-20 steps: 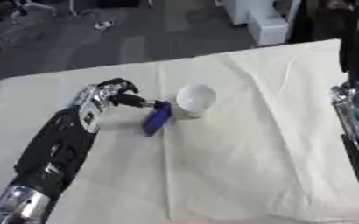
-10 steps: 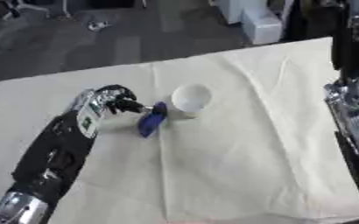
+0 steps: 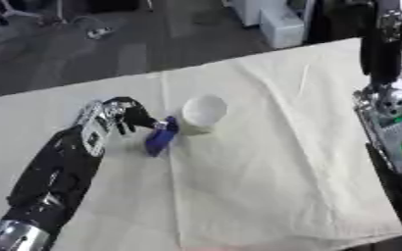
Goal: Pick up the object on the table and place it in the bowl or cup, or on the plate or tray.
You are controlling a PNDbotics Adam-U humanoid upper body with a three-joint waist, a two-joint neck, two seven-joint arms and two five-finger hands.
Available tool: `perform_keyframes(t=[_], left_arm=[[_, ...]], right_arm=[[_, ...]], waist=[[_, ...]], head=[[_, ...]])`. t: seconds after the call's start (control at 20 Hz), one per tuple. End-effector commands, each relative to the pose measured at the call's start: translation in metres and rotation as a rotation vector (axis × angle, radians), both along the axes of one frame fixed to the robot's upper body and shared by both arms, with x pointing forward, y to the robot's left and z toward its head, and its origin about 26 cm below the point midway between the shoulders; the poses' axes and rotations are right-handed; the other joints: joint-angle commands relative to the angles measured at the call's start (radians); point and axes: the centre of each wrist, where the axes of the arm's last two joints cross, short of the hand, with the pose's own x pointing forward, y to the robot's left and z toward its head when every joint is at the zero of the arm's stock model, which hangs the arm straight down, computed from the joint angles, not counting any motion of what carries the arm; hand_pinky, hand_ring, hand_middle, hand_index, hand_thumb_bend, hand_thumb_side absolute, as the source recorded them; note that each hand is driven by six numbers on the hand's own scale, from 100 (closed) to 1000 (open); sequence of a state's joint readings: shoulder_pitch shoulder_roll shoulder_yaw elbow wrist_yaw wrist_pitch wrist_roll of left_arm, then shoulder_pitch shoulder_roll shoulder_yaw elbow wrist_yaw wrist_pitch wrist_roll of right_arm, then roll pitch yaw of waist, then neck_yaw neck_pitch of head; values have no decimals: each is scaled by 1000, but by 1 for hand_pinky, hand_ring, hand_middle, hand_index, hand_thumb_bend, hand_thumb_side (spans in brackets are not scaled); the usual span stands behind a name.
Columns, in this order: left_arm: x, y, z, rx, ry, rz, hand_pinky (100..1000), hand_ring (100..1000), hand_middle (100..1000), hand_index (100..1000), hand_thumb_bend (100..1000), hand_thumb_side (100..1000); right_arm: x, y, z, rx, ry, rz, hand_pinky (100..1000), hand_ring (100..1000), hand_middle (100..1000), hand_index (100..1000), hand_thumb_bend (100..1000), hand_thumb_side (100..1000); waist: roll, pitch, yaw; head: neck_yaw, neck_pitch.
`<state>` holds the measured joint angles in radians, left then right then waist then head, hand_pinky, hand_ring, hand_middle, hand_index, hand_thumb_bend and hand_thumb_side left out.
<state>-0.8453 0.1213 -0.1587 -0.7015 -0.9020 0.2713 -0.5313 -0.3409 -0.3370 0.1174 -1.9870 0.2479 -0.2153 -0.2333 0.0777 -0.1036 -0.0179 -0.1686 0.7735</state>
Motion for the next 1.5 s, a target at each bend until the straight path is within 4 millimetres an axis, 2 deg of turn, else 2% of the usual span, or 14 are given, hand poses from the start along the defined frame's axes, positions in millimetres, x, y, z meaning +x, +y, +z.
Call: perform_keyframes(t=[0.05, 0.25, 0.65, 0.7, 0.75, 0.95, 1.2, 1.35, 1.5], left_arm=[[7, -3, 16, 9, -30, -3, 516, 618, 758, 819, 866, 664], [8, -2, 15, 14, -20, 8, 414, 600, 742, 809, 851, 653], [10, -5, 16, 28, -10, -3, 382, 566, 694, 781, 840, 647], [10, -6, 16, 31, -9, -5, 378, 561, 689, 777, 851, 674], [10, -6, 17, 34, -9, -7, 365, 548, 677, 772, 835, 644], [11, -6, 17, 46, -1, -4, 319, 519, 643, 765, 827, 627], [11, -3, 12, 55, 19, 12, 307, 508, 630, 767, 835, 604], [10, 0, 6, 45, 58, 20, 357, 519, 650, 800, 837, 578], [9, 2, 1, 55, 87, 31, 367, 523, 656, 807, 814, 571]], right_arm=[[0, 4, 11, 3, -36, 17, 515, 545, 555, 670, 100, 926], [0, 6, 12, 9, -40, 25, 516, 545, 555, 670, 100, 924], [0, 8, 12, 18, -42, 35, 516, 544, 555, 670, 100, 922], [0, 8, 12, 18, -42, 36, 516, 544, 555, 670, 100, 921], [0, 9, 12, 18, -42, 37, 516, 544, 555, 670, 100, 922], [1, 9, 13, 20, -44, 39, 516, 544, 554, 670, 100, 920], [1, 10, 14, 23, -48, 41, 516, 544, 554, 670, 100, 919], [1, 11, 15, 25, -53, 45, 516, 544, 554, 670, 100, 918], [1, 12, 16, 28, -56, 49, 516, 544, 554, 670, 100, 917]], waist=[[-2, -10, -5], [1, -11, -14], [6, -12, -25], [6, -13, -26], [6, -13, -27], [8, -13, -29], [8, -12, -34], [9, -11, -38], [10, -10, -43]], head=[[-18, -3], [-27, -3], [-43, -3], [-45, -3], [-46, -3], [-51, -3], [-53, -3], [-53, -3], [-54, -3]])
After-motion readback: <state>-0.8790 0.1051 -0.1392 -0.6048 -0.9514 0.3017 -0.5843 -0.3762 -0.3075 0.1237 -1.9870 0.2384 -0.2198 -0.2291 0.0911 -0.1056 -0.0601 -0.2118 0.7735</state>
